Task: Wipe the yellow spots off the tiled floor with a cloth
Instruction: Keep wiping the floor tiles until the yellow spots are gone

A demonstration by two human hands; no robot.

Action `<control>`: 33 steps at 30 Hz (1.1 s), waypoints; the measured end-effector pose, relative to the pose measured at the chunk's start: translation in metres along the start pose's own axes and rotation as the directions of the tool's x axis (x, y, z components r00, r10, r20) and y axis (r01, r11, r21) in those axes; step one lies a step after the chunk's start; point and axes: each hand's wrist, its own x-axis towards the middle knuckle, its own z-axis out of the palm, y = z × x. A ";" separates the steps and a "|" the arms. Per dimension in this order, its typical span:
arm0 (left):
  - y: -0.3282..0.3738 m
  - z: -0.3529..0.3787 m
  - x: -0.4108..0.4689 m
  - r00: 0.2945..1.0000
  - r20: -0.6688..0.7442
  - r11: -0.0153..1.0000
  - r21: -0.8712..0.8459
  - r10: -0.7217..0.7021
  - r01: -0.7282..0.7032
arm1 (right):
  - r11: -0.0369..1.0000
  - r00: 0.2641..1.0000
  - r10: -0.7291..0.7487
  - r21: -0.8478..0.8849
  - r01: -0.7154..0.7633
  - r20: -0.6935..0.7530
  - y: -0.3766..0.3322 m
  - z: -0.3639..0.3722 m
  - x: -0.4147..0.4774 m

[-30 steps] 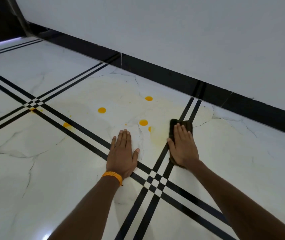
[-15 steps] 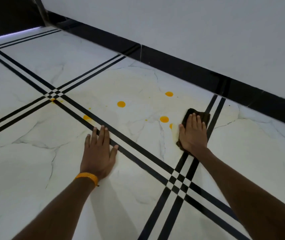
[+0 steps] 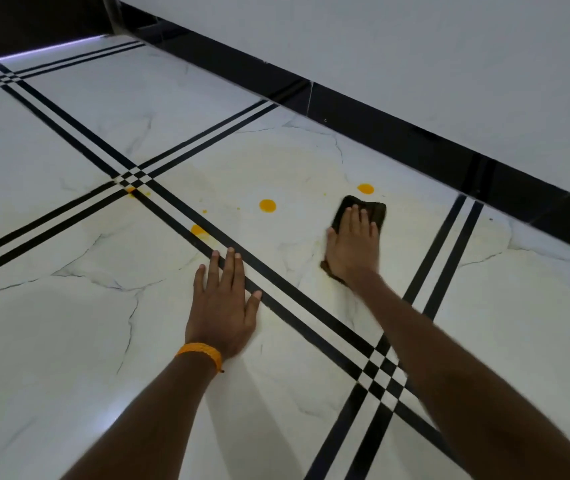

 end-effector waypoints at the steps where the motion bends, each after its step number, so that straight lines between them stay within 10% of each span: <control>1: -0.001 0.000 0.000 1.000 -0.006 1.000 0.007 0.003 -0.003 | 0.998 0.998 -0.057 0.013 0.058 -0.019 -0.019 0.005 -0.006; 6: -0.001 -0.001 -0.002 1.000 -0.004 1.000 0.013 0.001 -0.001 | 0.850 0.846 -0.526 0.093 0.519 0.089 -0.003 0.000 -0.106; 13: -0.004 0.002 -0.001 1.000 -0.003 1.000 0.017 0.001 -0.001 | 0.999 0.999 -0.033 -0.009 0.033 0.020 0.030 -0.004 -0.019; 19: 0.001 -0.001 0.000 1.000 0.003 1.000 0.019 0.001 -0.001 | 0.847 0.843 -0.531 0.085 0.524 0.092 0.005 -0.003 -0.087; 25: 0.002 0.001 -0.004 0.999 0.015 0.996 0.068 0.049 -0.050 | 0.983 0.981 -0.185 0.008 0.185 0.051 0.033 -0.002 -0.007; 30: -0.002 -0.003 0.001 0.997 -0.008 0.995 0.065 0.073 -0.073 | 0.879 0.869 -0.476 0.071 0.471 0.137 0.073 -0.017 -0.022; 33: -0.001 -0.005 0.004 0.997 -0.010 0.996 0.043 0.073 -0.072 | 0.989 0.989 -0.146 0.020 0.145 0.030 0.085 -0.023 0.036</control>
